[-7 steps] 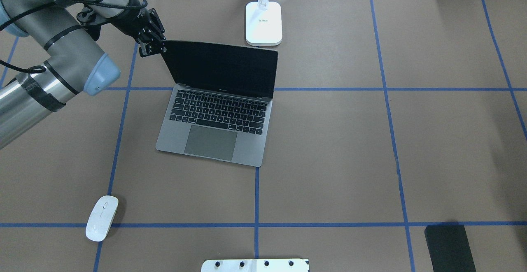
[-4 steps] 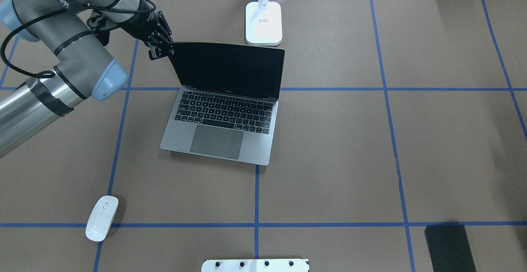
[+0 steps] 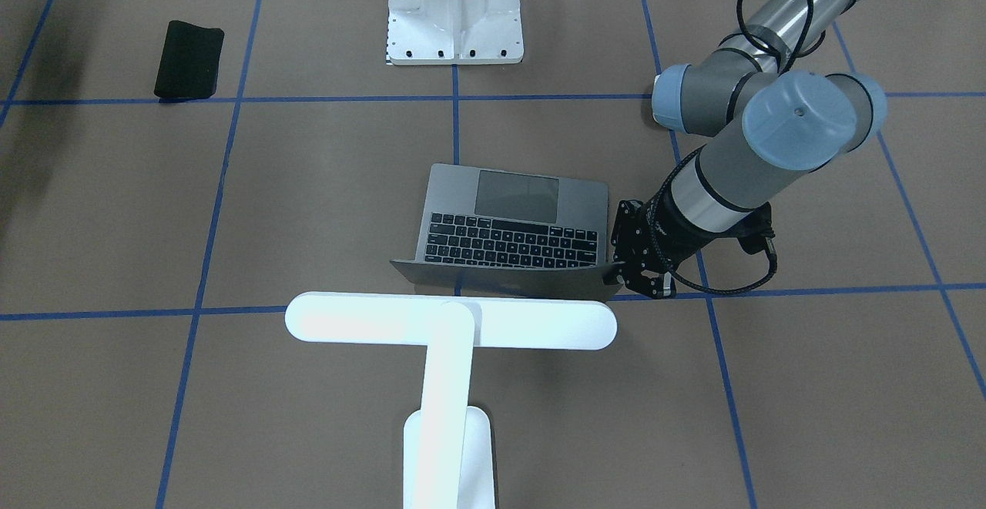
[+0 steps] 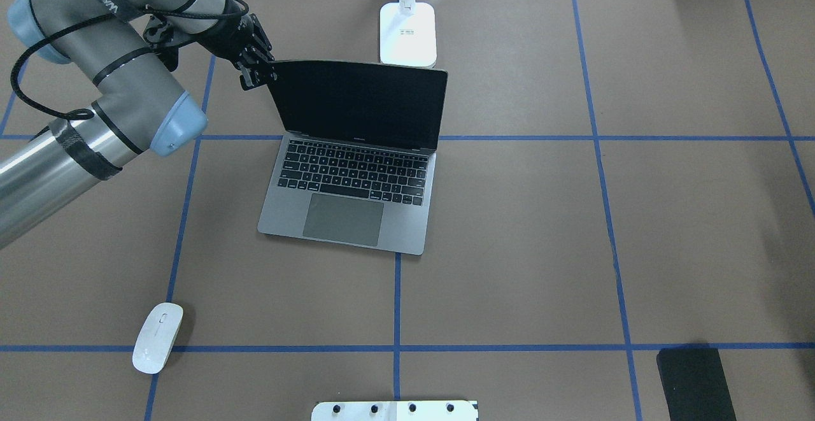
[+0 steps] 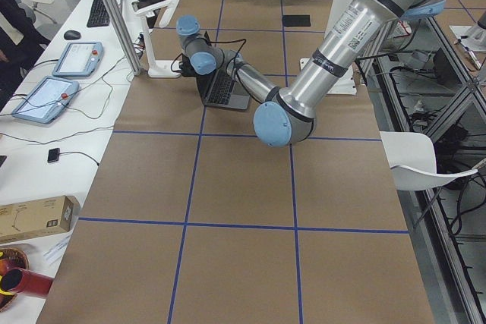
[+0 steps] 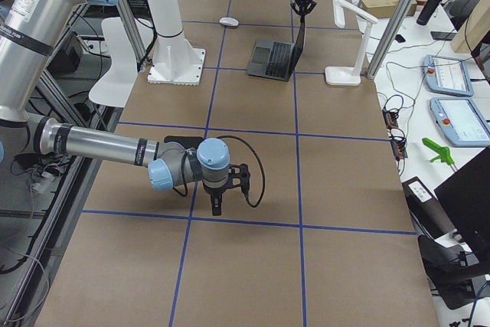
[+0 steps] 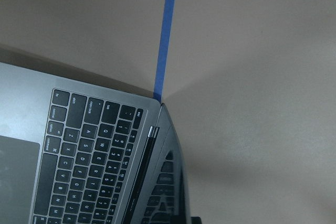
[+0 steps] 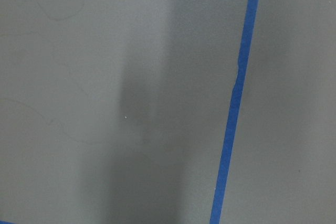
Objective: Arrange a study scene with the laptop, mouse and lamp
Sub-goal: 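Drag the laptop by its hinge toward the lamp with the left gripper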
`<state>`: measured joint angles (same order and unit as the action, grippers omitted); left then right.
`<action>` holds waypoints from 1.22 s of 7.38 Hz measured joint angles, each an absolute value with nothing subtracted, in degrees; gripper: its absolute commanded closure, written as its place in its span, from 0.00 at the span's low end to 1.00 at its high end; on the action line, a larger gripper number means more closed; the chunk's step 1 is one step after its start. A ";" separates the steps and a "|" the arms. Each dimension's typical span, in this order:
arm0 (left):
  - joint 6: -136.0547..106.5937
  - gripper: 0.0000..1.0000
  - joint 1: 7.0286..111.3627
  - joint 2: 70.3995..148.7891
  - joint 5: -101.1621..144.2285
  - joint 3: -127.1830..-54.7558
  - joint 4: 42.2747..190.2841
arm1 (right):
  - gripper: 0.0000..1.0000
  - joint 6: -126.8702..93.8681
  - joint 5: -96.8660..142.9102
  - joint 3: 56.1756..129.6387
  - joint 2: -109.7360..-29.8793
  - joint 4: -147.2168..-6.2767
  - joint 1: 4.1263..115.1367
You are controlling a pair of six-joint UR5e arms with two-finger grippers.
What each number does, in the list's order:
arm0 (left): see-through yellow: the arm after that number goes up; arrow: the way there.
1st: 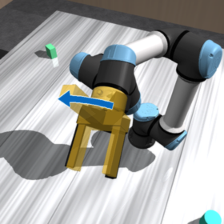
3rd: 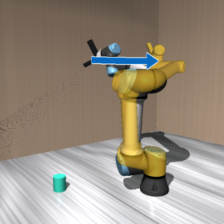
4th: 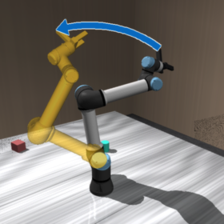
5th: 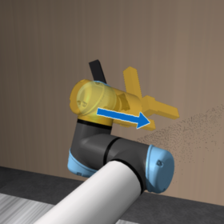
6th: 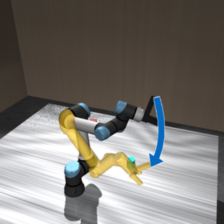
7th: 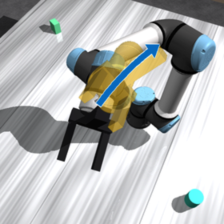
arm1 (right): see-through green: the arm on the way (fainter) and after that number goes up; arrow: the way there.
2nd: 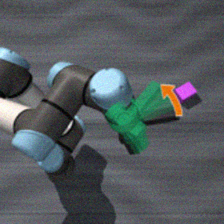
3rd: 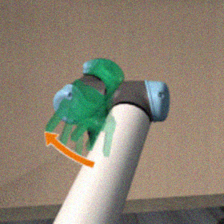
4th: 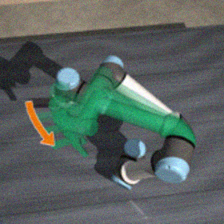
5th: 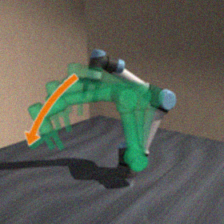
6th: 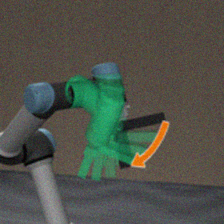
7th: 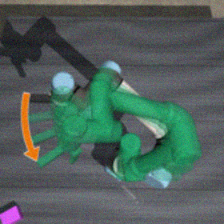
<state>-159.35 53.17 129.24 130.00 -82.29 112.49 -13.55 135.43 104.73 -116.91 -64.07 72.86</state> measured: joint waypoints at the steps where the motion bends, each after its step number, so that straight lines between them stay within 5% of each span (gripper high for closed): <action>1: -160.29 1.00 53.18 129.42 129.88 -82.14 112.92 | 0.00 -13.57 135.42 104.71 -116.90 -64.07 72.86; 9: -161.99 1.00 52.47 130.55 127.89 -81.37 116.37 | 0.00 -13.53 135.35 104.47 -116.95 -64.05 72.91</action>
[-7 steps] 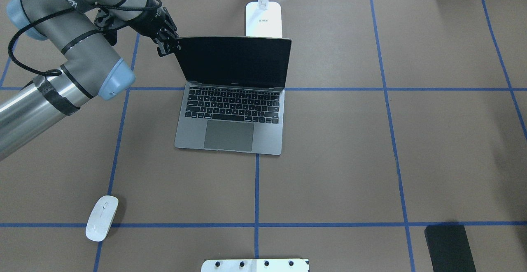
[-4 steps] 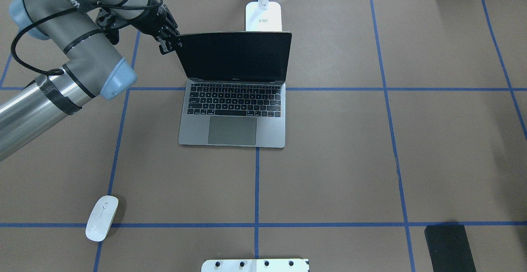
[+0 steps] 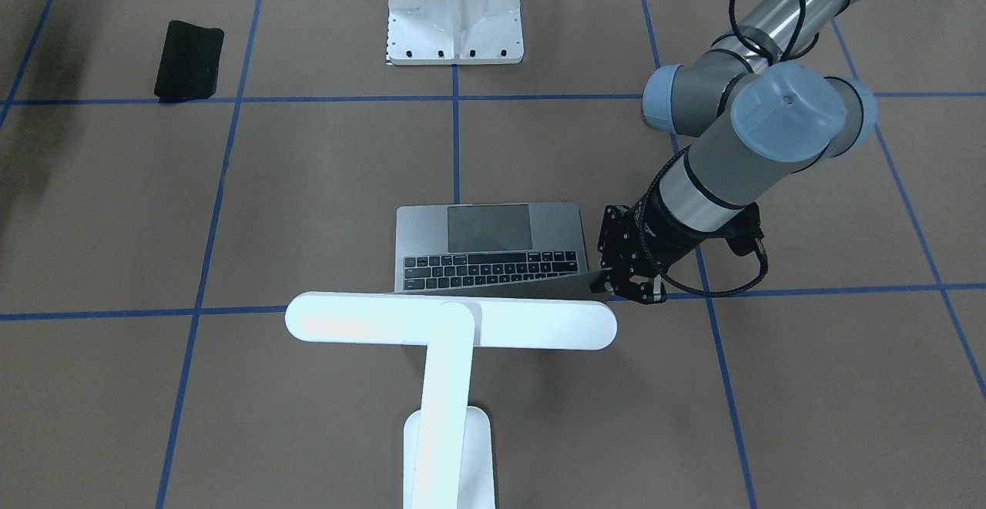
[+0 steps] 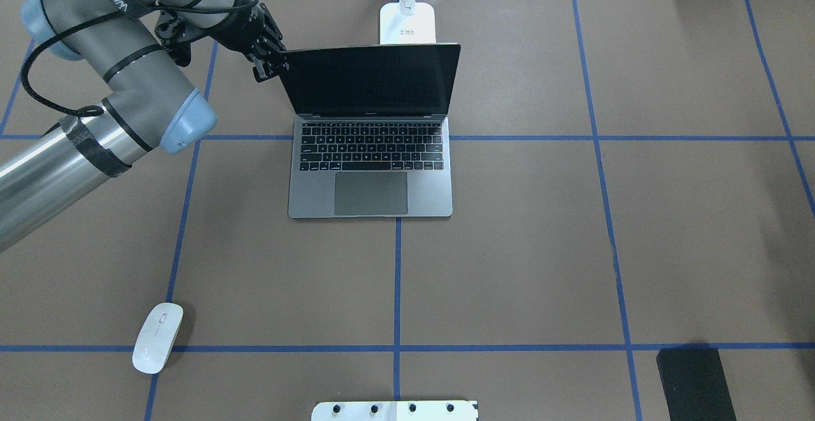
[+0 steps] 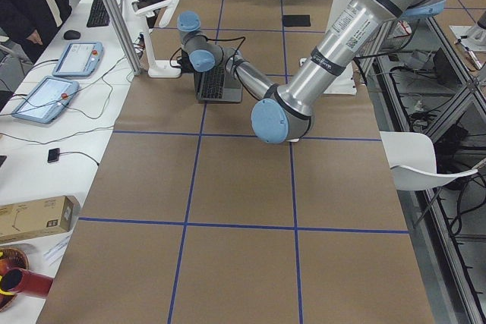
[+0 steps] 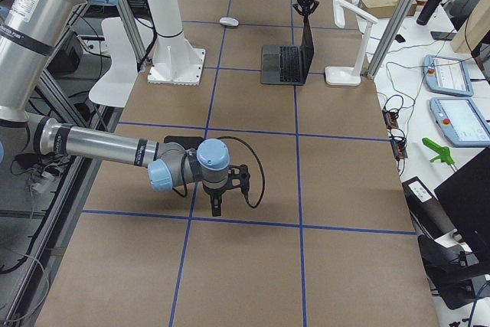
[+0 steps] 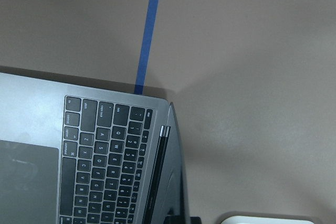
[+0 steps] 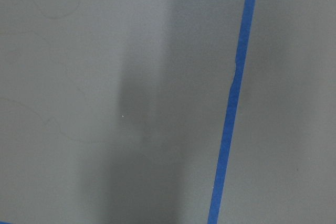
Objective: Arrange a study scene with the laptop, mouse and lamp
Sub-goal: 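Drag the laptop by its hinge toward the lamp with the left gripper, then open the left gripper and release the laptop's hinge edge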
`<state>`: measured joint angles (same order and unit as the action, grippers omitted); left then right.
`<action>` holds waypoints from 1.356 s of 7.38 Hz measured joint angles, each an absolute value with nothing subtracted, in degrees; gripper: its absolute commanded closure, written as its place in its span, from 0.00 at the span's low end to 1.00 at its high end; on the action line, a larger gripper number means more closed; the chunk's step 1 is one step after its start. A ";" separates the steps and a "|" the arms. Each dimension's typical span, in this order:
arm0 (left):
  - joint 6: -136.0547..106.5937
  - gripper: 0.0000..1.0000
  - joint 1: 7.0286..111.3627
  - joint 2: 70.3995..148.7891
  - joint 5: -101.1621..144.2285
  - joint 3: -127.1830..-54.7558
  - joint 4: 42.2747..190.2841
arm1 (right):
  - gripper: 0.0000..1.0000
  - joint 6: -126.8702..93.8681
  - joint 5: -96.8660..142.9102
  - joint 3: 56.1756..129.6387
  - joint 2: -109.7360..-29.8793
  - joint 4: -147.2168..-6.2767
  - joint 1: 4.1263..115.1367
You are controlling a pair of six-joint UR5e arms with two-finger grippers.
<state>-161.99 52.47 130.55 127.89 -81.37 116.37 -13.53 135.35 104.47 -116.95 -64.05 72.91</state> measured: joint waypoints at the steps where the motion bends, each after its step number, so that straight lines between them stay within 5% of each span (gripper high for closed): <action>1: -161.04 1.00 51.91 130.53 127.94 -81.25 116.92 | 0.00 -13.53 135.33 104.30 -116.95 -64.02 72.90; 7: -155.59 0.94 50.14 130.58 128.15 -81.30 117.45 | 0.00 -13.53 135.26 103.81 -116.81 -63.98 72.86; 9: -154.62 0.70 50.19 130.32 128.28 -81.45 117.52 | 0.00 -13.53 135.26 103.80 -116.81 -63.98 72.86; 10: -154.54 0.41 50.24 130.22 128.29 -81.47 117.49 | 0.00 -13.54 135.26 103.80 -116.81 -63.98 72.86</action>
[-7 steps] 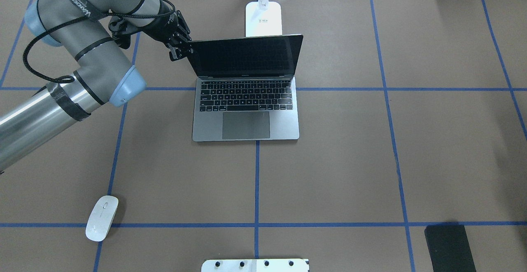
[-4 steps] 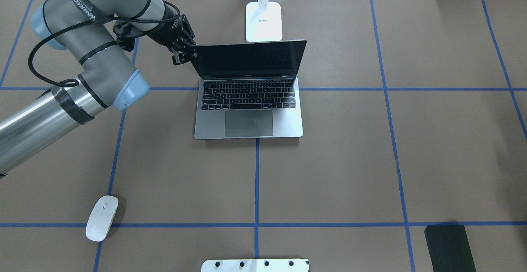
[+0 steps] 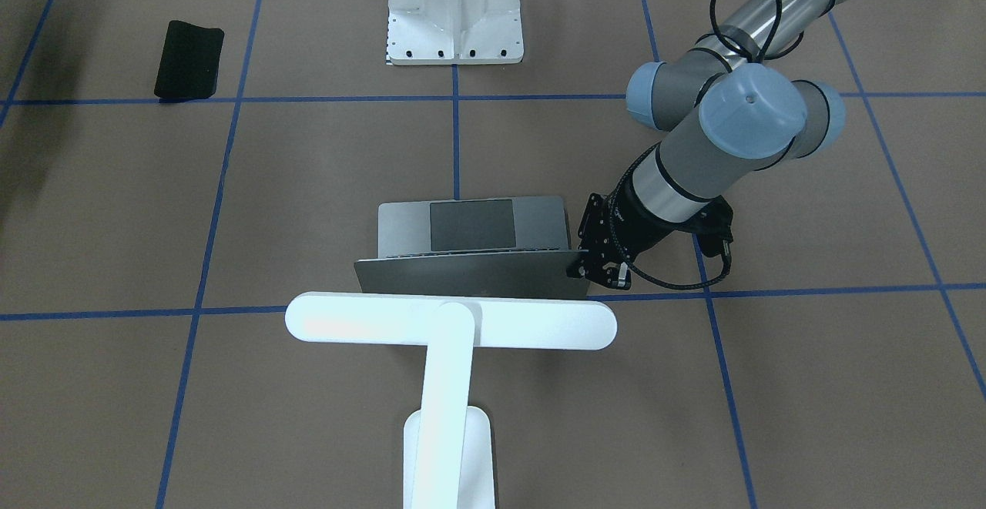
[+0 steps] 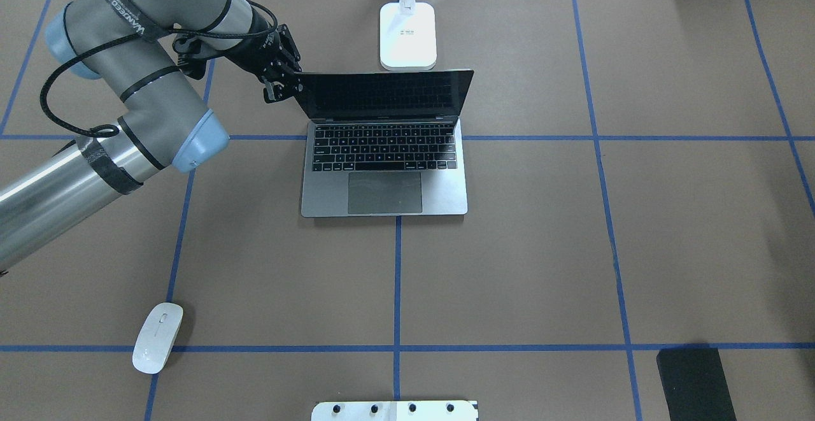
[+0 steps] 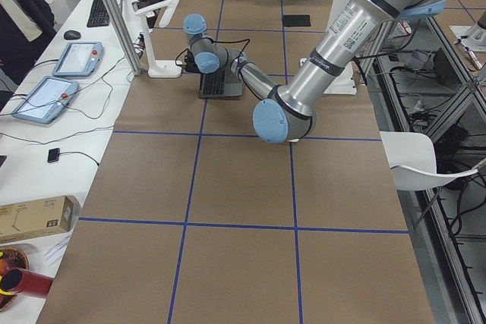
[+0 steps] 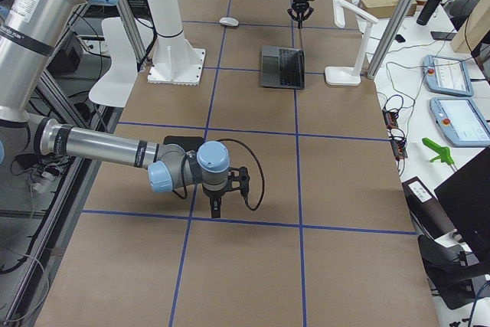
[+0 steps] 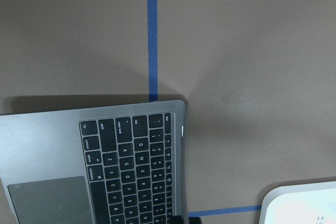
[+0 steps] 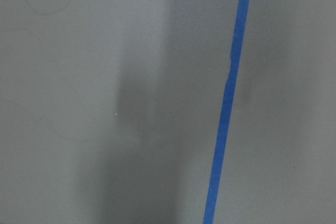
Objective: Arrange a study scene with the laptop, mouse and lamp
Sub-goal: 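Open the left gripper and release the laptop's hinge edge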
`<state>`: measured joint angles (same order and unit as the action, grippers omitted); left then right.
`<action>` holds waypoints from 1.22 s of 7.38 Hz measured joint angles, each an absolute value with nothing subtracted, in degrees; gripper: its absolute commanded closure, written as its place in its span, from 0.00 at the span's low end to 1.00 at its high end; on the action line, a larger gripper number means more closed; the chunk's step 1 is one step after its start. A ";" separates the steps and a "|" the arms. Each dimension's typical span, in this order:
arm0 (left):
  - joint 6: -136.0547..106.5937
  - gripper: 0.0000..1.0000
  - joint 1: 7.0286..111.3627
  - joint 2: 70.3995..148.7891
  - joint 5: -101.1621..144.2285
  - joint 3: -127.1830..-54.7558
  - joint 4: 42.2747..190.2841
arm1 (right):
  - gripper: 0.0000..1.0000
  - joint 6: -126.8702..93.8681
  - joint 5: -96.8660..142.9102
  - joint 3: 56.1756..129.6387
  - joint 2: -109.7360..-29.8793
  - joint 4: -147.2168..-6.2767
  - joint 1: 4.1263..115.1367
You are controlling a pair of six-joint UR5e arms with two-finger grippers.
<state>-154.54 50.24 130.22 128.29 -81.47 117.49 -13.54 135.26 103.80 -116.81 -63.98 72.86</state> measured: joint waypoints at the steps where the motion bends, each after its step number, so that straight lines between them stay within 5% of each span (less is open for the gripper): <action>1: -154.52 0.00 50.27 130.15 128.26 -81.45 117.42 | 0.00 -13.54 135.26 103.80 -116.81 -63.98 72.86; 9: -150.66 0.00 52.95 126.38 130.84 -85.56 119.28 | 0.00 -13.59 135.39 103.62 -116.81 -63.90 72.86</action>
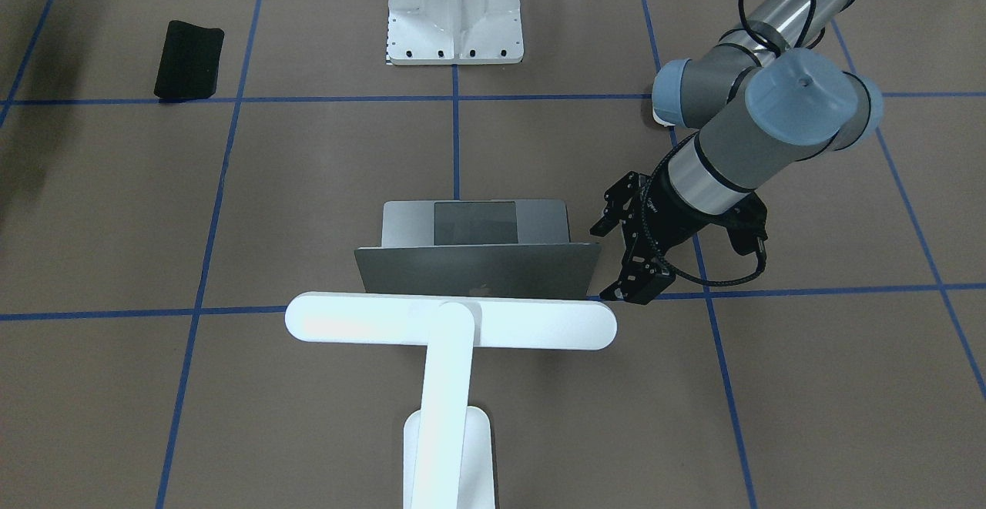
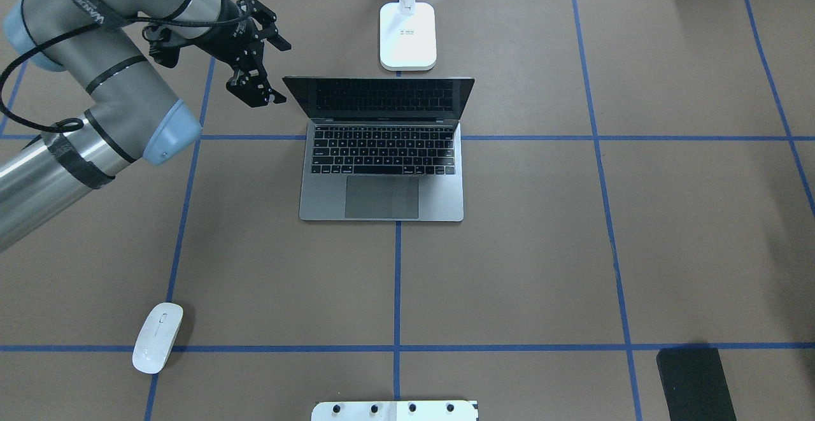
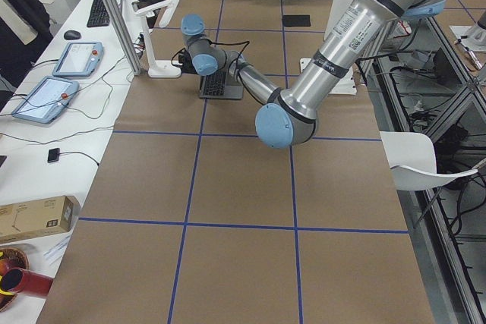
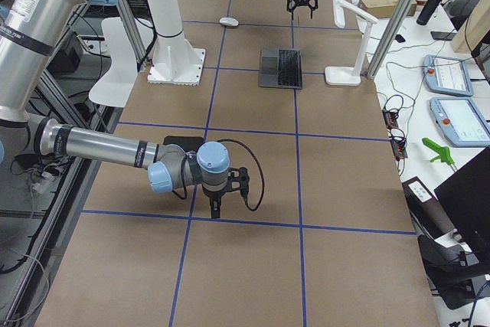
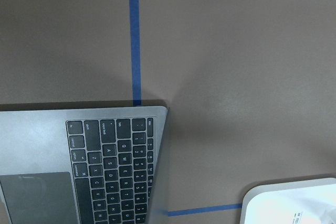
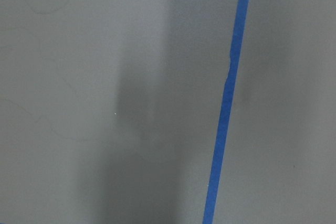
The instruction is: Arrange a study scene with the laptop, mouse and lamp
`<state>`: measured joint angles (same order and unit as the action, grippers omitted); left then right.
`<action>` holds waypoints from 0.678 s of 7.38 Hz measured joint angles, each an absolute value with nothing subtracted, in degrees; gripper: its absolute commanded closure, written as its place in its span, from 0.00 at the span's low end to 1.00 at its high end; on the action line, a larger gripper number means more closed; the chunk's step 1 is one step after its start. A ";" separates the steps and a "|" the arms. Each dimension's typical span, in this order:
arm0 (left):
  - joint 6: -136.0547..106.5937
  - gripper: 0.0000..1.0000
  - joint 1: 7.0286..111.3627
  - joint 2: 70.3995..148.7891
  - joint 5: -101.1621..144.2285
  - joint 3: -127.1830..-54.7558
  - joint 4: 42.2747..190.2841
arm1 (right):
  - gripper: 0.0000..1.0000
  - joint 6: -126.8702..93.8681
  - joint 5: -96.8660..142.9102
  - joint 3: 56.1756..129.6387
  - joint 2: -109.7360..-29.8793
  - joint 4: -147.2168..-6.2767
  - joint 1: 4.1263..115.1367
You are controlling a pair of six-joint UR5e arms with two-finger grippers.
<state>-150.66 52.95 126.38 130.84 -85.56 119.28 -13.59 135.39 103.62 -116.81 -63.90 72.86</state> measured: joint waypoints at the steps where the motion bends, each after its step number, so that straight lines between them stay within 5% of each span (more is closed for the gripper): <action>1: -148.33 0.00 53.26 124.48 131.49 -87.60 119.27 | 0.00 -13.59 135.50 103.63 -116.81 -63.91 72.86; 5: -137.62 0.00 58.04 119.58 137.31 -92.41 118.82 | 0.00 -13.61 135.90 103.49 -116.86 -63.98 72.94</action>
<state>-137.62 58.04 119.58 137.31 -92.41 118.82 -13.61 135.90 103.49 -116.86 -63.98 72.94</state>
